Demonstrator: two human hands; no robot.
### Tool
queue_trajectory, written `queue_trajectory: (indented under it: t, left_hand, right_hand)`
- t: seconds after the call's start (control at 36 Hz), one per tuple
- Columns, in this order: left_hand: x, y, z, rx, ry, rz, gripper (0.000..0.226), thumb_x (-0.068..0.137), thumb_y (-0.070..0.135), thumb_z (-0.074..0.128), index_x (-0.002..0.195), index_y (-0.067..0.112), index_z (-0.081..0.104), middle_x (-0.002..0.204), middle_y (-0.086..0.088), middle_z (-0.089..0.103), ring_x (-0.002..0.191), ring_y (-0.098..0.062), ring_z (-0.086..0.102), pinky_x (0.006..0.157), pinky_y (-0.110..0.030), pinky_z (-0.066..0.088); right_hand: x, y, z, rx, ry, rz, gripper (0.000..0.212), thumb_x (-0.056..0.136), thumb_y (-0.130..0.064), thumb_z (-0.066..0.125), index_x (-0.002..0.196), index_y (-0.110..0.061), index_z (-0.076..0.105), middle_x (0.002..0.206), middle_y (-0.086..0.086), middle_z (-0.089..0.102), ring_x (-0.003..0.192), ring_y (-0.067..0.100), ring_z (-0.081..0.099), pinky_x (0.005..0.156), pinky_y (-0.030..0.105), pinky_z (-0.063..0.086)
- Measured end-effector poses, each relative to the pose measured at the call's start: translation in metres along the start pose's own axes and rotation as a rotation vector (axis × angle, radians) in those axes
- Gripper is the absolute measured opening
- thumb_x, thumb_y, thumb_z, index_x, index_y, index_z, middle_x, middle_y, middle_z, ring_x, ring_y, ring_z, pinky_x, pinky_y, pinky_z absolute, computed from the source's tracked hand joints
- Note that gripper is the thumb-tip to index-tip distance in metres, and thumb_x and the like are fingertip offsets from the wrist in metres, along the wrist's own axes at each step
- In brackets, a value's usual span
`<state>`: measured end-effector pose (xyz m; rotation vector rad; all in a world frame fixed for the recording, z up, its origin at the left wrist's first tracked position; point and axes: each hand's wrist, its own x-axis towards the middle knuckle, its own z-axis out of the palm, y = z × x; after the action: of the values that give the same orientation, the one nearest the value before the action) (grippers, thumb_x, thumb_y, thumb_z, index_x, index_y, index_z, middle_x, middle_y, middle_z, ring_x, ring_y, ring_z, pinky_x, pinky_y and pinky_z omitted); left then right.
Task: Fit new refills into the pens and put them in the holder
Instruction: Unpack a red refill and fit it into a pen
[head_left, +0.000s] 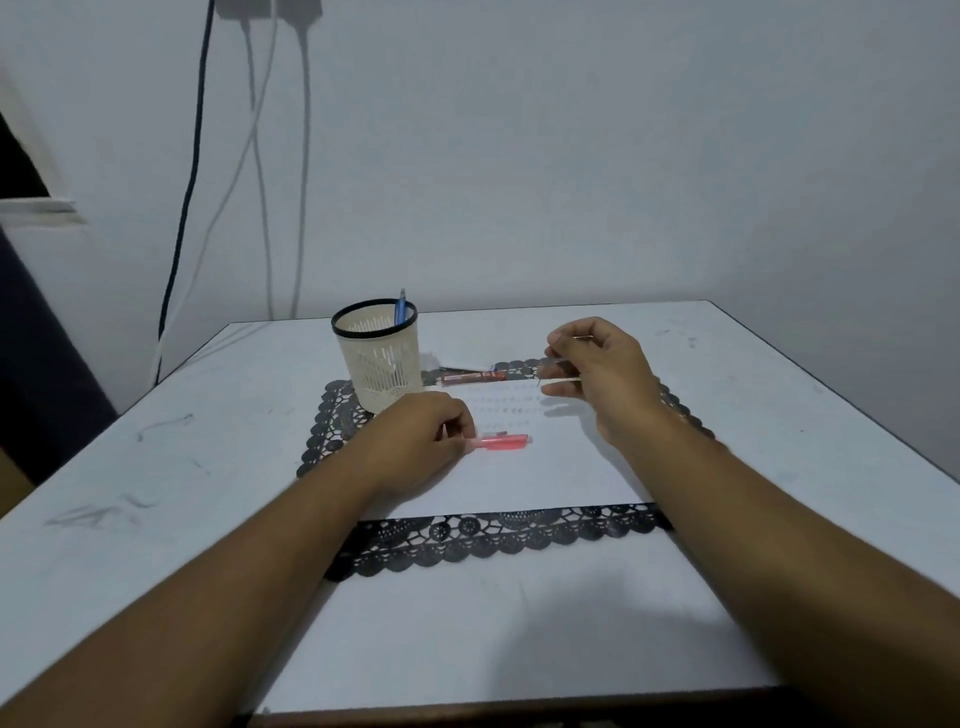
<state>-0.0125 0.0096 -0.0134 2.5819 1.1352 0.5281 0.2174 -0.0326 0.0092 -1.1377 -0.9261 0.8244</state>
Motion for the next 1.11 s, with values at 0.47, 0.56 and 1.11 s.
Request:
queue_trajectory:
  t: [0.47, 0.56, 1.11]
  left_hand:
    - [-0.004, 0.002, -0.007, -0.444, 0.192, -0.038, 0.01, 0.097, 0.023, 0.069, 0.089, 0.027, 0.069, 0.081, 0.006, 0.067, 0.069, 0.0, 0.053, 0.062, -0.014, 0.039]
    - [-0.003, 0.002, -0.007, -0.466, 0.19, -0.031, 0.009, 0.097, 0.022, 0.069, 0.089, 0.026, 0.069, 0.078, 0.014, 0.065, 0.07, 0.001, 0.053, 0.062, -0.012, 0.039]
    - [-0.003, 0.004, -0.008, -0.482, 0.218, -0.01, 0.011, 0.097, 0.02, 0.069, 0.089, 0.026, 0.069, 0.075, 0.016, 0.064, 0.068, 0.001, 0.053, 0.063, -0.012, 0.04]
  right_hand:
    - [-0.016, -0.014, 0.019, 0.098, -0.002, -0.16, 0.009, 0.104, -0.015, 0.063, 0.105, -0.006, 0.061, 0.085, 0.013, 0.066, 0.069, 0.034, 0.075, 0.058, 0.036, 0.061]
    - [-0.019, -0.016, 0.021, 0.105, 0.013, -0.204, 0.007, 0.103, -0.014, 0.063, 0.103, -0.008, 0.061, 0.087, 0.014, 0.067, 0.074, 0.036, 0.076, 0.059, 0.036, 0.062]
    - [-0.022, -0.016, 0.023, 0.107, 0.033, -0.251, 0.005, 0.104, -0.014, 0.062, 0.101, -0.009, 0.061, 0.086, 0.017, 0.067, 0.075, 0.037, 0.076, 0.06, 0.037, 0.062]
